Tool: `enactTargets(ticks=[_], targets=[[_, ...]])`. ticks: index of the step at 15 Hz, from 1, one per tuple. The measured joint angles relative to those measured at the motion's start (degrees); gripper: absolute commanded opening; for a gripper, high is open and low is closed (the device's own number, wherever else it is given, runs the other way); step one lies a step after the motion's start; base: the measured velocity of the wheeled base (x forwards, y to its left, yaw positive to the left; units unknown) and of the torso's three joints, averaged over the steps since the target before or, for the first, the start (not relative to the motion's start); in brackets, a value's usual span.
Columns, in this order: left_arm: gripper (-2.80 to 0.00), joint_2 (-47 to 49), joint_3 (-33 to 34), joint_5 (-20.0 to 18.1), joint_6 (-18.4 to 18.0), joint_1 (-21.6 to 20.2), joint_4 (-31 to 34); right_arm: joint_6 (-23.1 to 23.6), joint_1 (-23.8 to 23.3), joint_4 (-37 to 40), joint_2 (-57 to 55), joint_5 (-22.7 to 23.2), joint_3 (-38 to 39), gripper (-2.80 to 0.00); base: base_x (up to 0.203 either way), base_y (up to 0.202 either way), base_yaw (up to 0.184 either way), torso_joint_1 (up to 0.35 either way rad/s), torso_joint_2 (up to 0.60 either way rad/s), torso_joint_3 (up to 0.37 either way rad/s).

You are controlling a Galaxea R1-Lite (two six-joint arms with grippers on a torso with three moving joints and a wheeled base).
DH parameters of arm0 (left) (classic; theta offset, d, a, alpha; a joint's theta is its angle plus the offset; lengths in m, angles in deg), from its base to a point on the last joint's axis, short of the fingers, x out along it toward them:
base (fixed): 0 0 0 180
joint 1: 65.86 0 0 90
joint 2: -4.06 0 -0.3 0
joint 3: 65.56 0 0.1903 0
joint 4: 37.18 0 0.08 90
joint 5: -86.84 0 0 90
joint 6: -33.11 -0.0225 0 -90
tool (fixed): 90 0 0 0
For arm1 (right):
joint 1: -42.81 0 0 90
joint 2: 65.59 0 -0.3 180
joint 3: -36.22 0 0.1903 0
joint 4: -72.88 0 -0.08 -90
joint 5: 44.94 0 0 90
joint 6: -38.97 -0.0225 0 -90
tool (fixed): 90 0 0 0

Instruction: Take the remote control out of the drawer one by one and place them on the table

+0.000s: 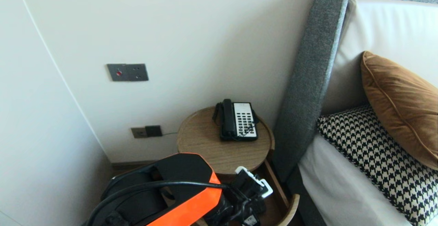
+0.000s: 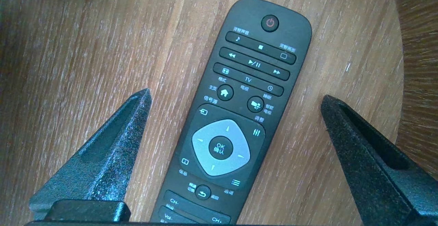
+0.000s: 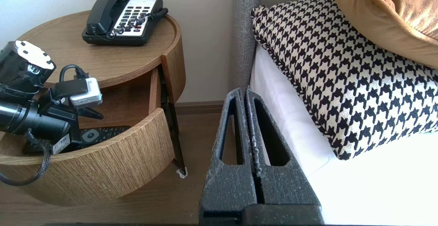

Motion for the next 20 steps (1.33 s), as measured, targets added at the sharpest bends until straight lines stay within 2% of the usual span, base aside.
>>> enactTargets(ticks=[15,20], targets=[[0.00,0.09,-0.86,0.17,-0.71,-0.21,2.42,0.00,-0.05,-0.02,0.00,0.00,0.00,-2.80,0.000,0.000,0.000,0.000,0.00,0.000],[0.00,-0.08,-1.54,0.72,-2.88,-0.21,4.99,0.00,0.01,0.00,0.00,0.02,-0.02,-2.80,0.000,0.000,0.000,0.000,0.00,0.000]])
